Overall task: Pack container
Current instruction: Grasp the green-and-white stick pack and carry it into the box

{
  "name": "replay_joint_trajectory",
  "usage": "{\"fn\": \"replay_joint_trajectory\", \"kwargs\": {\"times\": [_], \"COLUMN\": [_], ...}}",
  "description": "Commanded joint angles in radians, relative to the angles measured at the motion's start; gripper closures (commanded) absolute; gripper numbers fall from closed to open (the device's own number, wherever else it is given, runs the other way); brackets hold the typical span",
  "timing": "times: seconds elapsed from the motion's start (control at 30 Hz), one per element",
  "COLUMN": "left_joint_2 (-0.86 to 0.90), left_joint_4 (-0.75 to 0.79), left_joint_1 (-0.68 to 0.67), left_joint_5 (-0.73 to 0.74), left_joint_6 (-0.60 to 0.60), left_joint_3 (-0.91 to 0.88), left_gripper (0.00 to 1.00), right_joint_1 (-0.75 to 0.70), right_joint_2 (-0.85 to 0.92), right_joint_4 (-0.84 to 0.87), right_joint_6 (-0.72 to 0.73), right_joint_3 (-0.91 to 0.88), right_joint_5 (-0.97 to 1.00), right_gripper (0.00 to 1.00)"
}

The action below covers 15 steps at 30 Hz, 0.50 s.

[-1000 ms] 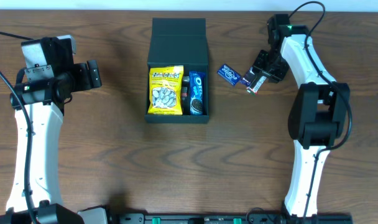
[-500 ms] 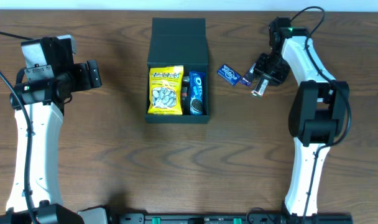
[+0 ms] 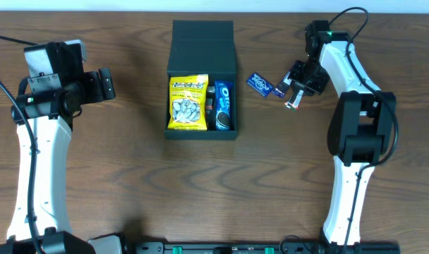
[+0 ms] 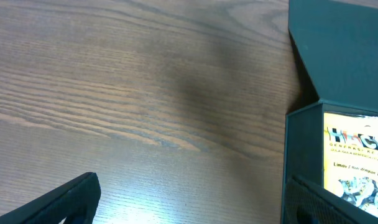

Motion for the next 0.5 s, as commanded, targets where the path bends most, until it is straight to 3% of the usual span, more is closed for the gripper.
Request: {"fn": "replay_joint_trajectory", "kwargs": {"times": [0.0,0.2,0.47], "left_joint_2": [0.005,0.005,0.005], "left_joint_4": [-0.003,-0.003,-0.003], "left_joint_1": [0.006,0.006,0.006], "left_joint_5": [0.005,0.005,0.005], "left_joint_6": [-0.011,-0.011,-0.01], "left_joint_3": [0.004,0.004,0.004], "left_gripper": [0.05,0.05,0.05], "right_joint_1": [-0.007,-0.01,-0.007], "right_joint_2": [0.017,0.014,-0.031], "right_joint_4": [0.002,-0.031,-0.164], "right_joint_6": [-0.037,-0.119,-0.16], "right_joint_3": [-0.008,0.033,0.218], "right_joint_5": [0.004,0.005,0.057], "right_gripper": [0.74,0.82,0.86]}}
